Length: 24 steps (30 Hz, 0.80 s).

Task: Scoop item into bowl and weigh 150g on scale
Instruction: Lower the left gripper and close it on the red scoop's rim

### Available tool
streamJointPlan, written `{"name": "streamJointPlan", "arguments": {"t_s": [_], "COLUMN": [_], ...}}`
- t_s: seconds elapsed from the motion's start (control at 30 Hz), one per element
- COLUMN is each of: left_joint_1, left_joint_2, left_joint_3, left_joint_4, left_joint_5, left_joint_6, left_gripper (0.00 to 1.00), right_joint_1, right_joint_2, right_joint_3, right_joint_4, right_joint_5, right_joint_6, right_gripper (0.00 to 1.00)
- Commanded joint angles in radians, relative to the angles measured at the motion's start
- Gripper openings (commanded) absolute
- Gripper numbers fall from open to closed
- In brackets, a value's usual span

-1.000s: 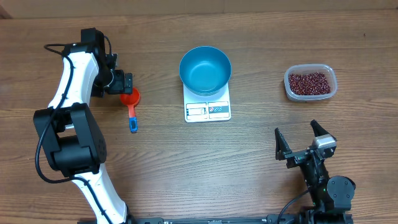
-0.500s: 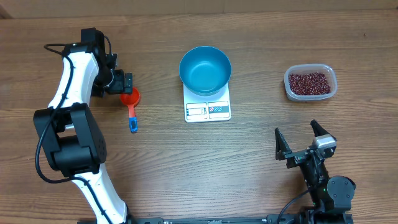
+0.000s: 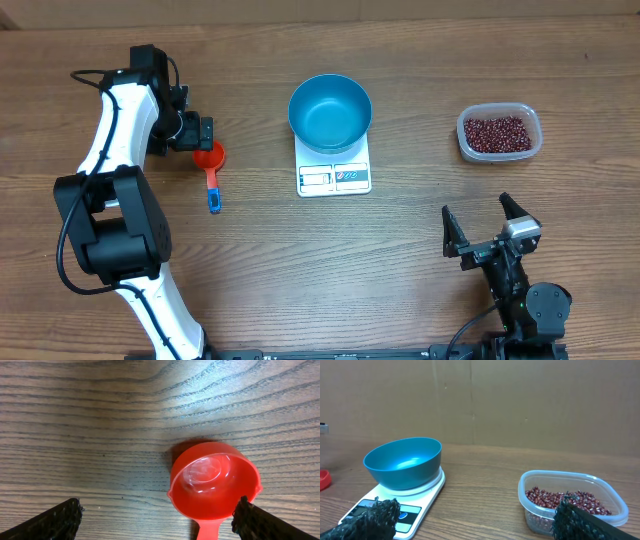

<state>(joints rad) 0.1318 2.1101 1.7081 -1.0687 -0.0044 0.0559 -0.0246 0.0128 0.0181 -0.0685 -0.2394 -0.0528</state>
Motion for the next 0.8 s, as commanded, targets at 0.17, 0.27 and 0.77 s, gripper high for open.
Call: {"name": "streamJointPlan", "arguments": {"t_s": [0.17, 0.27, 0.77], "left_joint_1": [-0.001, -0.001, -0.001], "left_joint_2": [0.012, 0.013, 0.012], "left_joint_3": [-0.003, -0.005, -0.068], "left_joint_4": [0.016, 0.014, 0.051], "left_joint_5": [-0.006, -0.006, -0.003], "left_joint_6": [0.016, 0.016, 0.015], "left_gripper": [1.0, 0.99, 0.99], "right_joint_1": [0.006, 0.006, 0.006], "right_joint_2": [-0.01, -0.01, -0.01], "right_joint_3": [-0.01, -0.01, -0.01], "right_joint_4": [0.006, 0.006, 0.006], "right_joint_5": [0.002, 0.002, 0.002], "right_joint_6": [-0.001, -0.001, -0.001], "right_gripper": [1.0, 1.0, 1.0]}}
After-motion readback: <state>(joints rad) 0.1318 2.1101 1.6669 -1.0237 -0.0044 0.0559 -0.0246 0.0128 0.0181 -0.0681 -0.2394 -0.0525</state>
